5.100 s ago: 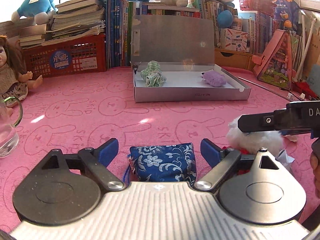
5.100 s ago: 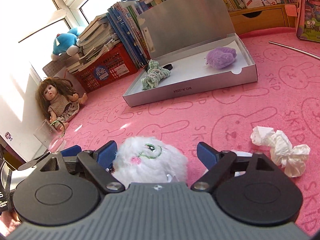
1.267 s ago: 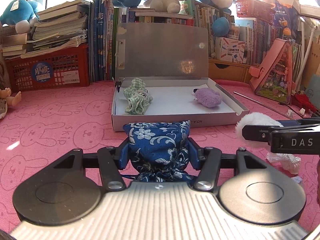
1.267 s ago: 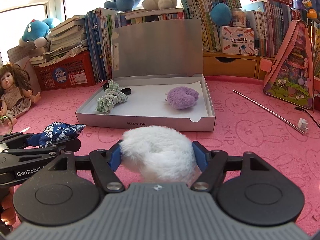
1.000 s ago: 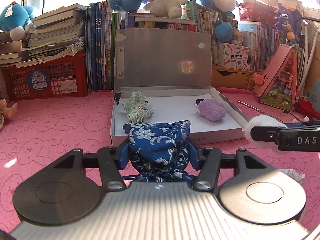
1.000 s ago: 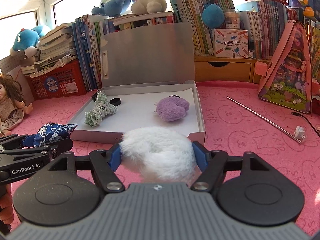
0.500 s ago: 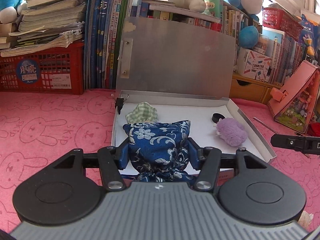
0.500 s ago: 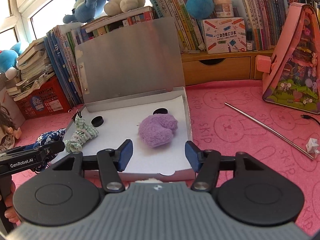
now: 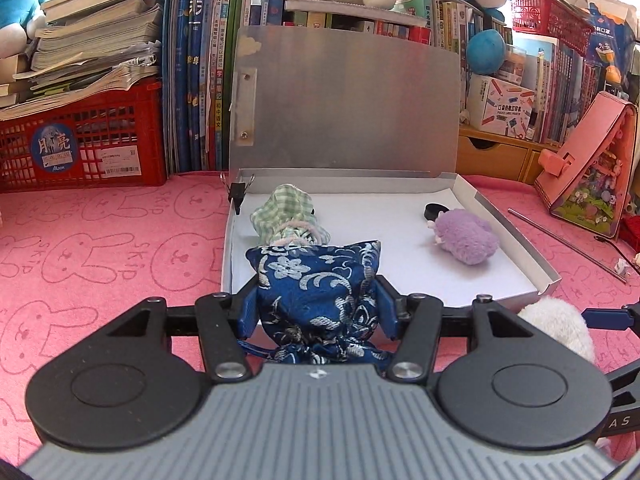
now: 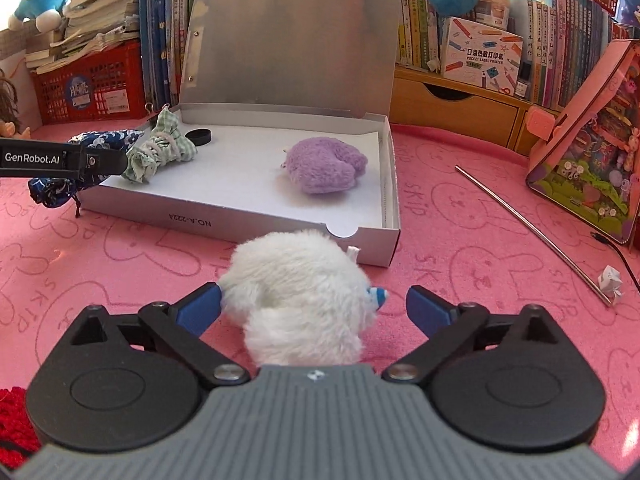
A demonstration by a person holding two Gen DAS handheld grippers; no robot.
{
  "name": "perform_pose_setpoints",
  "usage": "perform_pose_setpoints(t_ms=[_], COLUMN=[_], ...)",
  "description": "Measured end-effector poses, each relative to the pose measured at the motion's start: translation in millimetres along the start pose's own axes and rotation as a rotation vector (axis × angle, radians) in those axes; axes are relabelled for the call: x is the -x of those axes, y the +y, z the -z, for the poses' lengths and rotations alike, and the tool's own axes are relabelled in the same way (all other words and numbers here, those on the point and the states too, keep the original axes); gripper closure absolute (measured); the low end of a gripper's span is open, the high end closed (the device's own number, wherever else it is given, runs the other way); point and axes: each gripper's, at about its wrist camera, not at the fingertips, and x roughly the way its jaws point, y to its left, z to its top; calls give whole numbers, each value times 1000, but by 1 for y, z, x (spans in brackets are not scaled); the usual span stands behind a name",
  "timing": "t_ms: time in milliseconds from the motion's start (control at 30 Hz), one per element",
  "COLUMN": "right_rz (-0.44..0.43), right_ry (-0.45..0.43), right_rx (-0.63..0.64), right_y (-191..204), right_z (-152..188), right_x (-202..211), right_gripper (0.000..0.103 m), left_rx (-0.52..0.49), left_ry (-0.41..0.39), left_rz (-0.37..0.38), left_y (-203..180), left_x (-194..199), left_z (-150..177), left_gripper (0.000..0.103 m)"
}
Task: Organize objects
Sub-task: 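Carry the blue pouch with the left tool while the right tool carries the white plush to the box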
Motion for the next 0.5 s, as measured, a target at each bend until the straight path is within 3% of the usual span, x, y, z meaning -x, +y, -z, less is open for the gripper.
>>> perform_pose_setpoints(t_ms=[67, 133, 200, 300, 500], right_rz=[-15, -23, -31, -41, -69], right_ry=[17, 43, 61, 63, 28], right_rx=[5, -6, -33, -38, -17], right_y=[2, 2, -1, -2, -1], right_z=[0, -1, -2, -6, -16], right_x=[-4, -6, -6, 0, 15], right_gripper=[1, 9, 30, 43, 43], left_rx=[6, 6, 6, 9, 11], left_ry=[3, 1, -1, -3, -8], left_rz=[0, -2, -4, -7, -15], left_y=[1, 1, 2, 3, 6], left_x=[0, -1, -2, -3, -8], left_z=[0, -1, -1, -3, -7], left_gripper=[41, 41, 41, 41, 41])
